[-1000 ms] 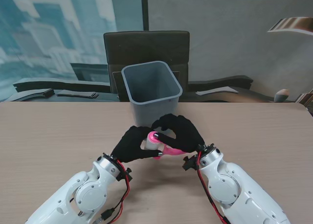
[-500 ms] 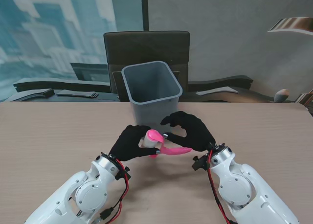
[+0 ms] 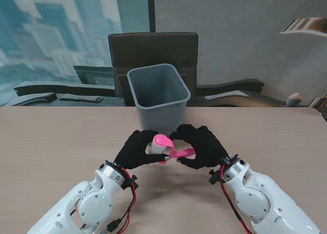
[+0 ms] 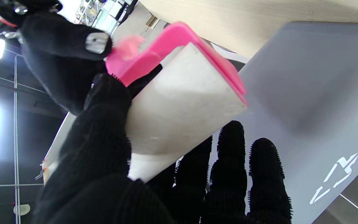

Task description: Replace a lint-roller refill

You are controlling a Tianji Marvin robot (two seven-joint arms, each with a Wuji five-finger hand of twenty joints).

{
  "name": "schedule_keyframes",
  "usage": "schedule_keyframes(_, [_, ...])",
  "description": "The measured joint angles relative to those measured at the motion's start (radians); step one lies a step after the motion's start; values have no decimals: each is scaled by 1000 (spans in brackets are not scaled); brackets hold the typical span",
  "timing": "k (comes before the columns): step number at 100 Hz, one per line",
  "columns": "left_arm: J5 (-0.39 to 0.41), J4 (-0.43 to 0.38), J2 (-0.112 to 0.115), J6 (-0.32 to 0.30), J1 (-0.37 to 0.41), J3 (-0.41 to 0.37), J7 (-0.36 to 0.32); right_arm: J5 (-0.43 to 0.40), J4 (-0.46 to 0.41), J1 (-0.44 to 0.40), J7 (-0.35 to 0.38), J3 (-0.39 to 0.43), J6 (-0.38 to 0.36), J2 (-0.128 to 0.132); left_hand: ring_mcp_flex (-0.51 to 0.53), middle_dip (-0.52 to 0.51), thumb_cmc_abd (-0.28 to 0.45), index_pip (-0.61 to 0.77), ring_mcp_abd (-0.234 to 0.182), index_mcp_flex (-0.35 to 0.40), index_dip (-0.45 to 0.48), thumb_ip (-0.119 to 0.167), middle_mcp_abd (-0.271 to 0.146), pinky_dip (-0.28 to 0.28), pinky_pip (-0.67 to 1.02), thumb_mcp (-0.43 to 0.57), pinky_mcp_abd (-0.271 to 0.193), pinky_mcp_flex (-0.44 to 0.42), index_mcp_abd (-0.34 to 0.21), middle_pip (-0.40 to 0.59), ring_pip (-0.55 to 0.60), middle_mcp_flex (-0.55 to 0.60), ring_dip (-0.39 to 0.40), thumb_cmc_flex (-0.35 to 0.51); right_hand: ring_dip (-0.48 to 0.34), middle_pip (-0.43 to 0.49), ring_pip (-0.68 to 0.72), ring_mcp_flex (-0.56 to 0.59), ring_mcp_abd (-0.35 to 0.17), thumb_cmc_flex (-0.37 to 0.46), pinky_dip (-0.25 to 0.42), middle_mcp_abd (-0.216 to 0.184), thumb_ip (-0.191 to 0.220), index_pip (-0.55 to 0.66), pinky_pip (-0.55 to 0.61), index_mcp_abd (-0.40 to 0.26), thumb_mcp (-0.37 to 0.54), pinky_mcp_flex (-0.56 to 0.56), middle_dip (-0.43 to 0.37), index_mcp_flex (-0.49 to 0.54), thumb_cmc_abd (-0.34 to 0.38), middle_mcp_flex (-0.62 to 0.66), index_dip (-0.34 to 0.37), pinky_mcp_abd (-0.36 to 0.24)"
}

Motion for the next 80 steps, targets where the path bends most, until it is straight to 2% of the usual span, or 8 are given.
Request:
schedule_keyframes(14, [-1,-5,-2,-17,6,-1,11,-19,49,33,-54,-36,-9,0,0,0,0,0,0,0,0,0,0,0,0,0,0,0,0,0,0,0,0,0,0,28,1,0,-9,35,0,0,0,14,0,0,79,3,1,-28,-32,-40,24,-14])
schedule_keyframes(27, [-50,-19,-5,-11,16,-1,7,-184,110,74,-259,-94,6,1,0,0,0,0,0,0,0,0,0,0,0,0,0,0,0,0,0,0,0,0,35,138,127,34,-44,85,14,0,0,63,75,34,147,60,64,-37,-32,-38,89,-66])
schedule_keyframes(33, [-74,-25,-6,-7,19,-1,2,-208,142,100,-330,-131,28,3,0,0,0,0,0,0,0,0,0,0,0,0,0,1,0,0,0,0,0,0,72,193,199,56,-65,98,26,0,0,85,128,63,158,94,113,-37,-32,-35,138,-100])
schedule_keyframes(46, [-76,-26,-10,-11,23,-1,3,-181,181,140,-334,-170,49,2,0,0,0,0,0,0,0,0,0,0,0,0,0,3,0,0,0,0,0,0,151,308,392,106,-94,143,52,26,0,168,242,88,173,162,201,-33,-32,18,242,-156])
schedule_keyframes(54, [-84,-28,-12,-13,26,-1,4,-202,207,159,-374,-188,63,2,0,0,0,0,0,0,0,0,0,0,0,0,0,3,0,0,0,0,0,0,188,387,542,157,-97,181,66,37,-54,260,328,89,174,223,266,-3,-64,81,319,-213])
schedule_keyframes(64, [-103,-35,-13,-13,32,-1,3,-206,225,172,-397,-197,78,0,0,0,0,0,0,0,0,0,0,0,0,0,0,3,0,0,0,0,0,0,205,467,777,251,-142,204,79,38,-65,407,449,82,174,321,358,55,-63,197,388,-295])
schedule_keyframes(70, [-103,-36,-14,-11,33,-1,3,-197,231,174,-402,-198,83,-3,0,0,0,0,0,0,0,0,0,0,0,0,0,3,0,0,0,0,0,0,225,502,881,349,-182,204,79,21,-65,554,519,33,174,406,402,79,-63,280,387,-346])
schedule_keyframes(80, [-103,-38,-14,-9,33,-1,1,-191,237,176,-420,-198,85,-8,0,0,0,0,0,0,0,0,0,0,0,0,0,3,0,0,0,0,0,0,285,548,977,536,-248,204,78,-72,-89,728,617,-90,169,567,440,171,-63,456,387,-406])
